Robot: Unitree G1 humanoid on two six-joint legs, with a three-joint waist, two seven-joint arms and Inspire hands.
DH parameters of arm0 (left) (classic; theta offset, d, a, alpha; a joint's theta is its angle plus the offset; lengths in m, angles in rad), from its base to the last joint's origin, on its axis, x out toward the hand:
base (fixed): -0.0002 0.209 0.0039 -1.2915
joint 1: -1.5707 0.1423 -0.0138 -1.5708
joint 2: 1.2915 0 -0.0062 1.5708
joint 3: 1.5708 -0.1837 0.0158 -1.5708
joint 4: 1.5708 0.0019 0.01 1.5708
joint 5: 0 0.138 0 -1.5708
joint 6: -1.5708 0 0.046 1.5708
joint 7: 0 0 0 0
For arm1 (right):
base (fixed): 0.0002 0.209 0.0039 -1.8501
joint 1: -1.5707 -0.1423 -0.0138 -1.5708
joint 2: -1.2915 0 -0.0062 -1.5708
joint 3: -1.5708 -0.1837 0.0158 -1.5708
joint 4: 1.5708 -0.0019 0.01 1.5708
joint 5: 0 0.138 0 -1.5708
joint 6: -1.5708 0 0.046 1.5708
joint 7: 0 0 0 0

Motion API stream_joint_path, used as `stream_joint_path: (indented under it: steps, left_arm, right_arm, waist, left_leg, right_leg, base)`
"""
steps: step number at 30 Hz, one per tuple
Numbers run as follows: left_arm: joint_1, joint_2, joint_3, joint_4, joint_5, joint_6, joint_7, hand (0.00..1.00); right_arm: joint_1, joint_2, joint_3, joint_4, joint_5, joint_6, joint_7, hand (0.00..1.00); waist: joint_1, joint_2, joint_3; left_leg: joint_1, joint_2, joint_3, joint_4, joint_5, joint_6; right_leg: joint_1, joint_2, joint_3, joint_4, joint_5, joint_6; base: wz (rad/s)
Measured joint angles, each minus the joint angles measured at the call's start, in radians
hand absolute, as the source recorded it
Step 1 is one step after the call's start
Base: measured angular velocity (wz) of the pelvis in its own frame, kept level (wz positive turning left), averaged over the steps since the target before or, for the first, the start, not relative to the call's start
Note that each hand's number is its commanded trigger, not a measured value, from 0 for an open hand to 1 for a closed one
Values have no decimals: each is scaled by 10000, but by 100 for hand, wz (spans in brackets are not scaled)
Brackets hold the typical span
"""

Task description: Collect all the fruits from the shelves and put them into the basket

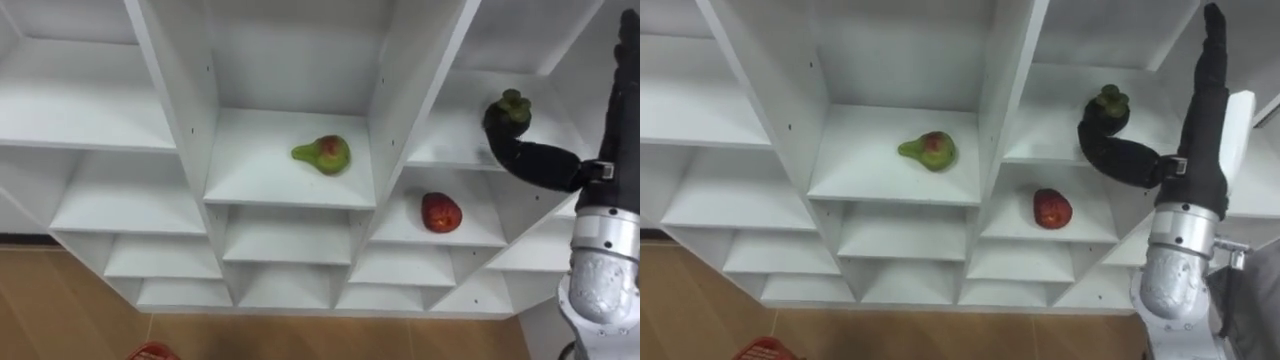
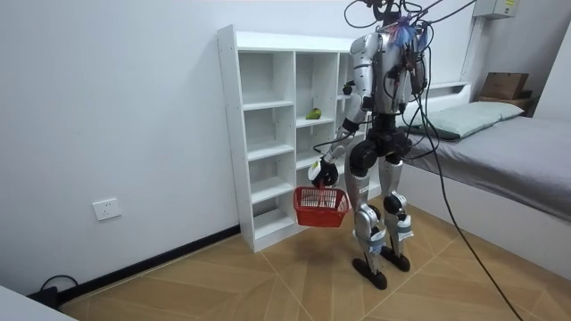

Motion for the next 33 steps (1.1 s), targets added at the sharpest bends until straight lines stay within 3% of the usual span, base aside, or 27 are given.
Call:
stream_joint_path:
  steps: [5, 17, 21, 28, 33]
  left_arm:
    - [59, -34, 14, -24, 0, 70, 1, 100]
    - [140, -46, 111, -23, 481, 237, 11, 100]
    - [110, -94, 111, -86, 481, 409, -20, 100]
    - [90, -146, 110, -96, 479, 636, -23, 100]
    - [92, -146, 107, -98, 479, 635, -22, 100]
  right_arm:
    - [-36, -1, -142, 96, 24, 56, 52, 0]
    - [-407, 0, -138, 742, 416, 118, 495, 0]
    - [-542, 0, -100, 909, 430, 336, 871, 0]
    - [-957, 0, 11, 1281, 403, 731, 1512, 0]
    - [-957, 0, 257, 1504, 400, 760, 1851, 0]
  waist:
    - [15, -66, 4]
    - [162, 38, 68]
    - [244, 86, 84]
    - [266, 117, 62]
    - [265, 164, 27]
  left_leg:
    - [-12, -4, -87, -7, 7, -11]
    - [34, -4, -94, -6, 8, -13]
    - [25, -8, -92, -4, 7, -12]
    - [28, -19, -148, 21, 8, -12]
    - [87, -19, -200, 20, 8, -13]
  right_leg:
    - [33, 1, -20, -42, 0, 0]
    - [125, -3, -53, -52, 0, 0]
    - [152, -12, -87, -56, 0, 0]
    - [144, -31, -365, -54, 0, 0]
    - [193, -31, -435, -47, 0, 0]
  base:
    - [5]
    - [0]
    - [2]
    - [3]
    - [1]
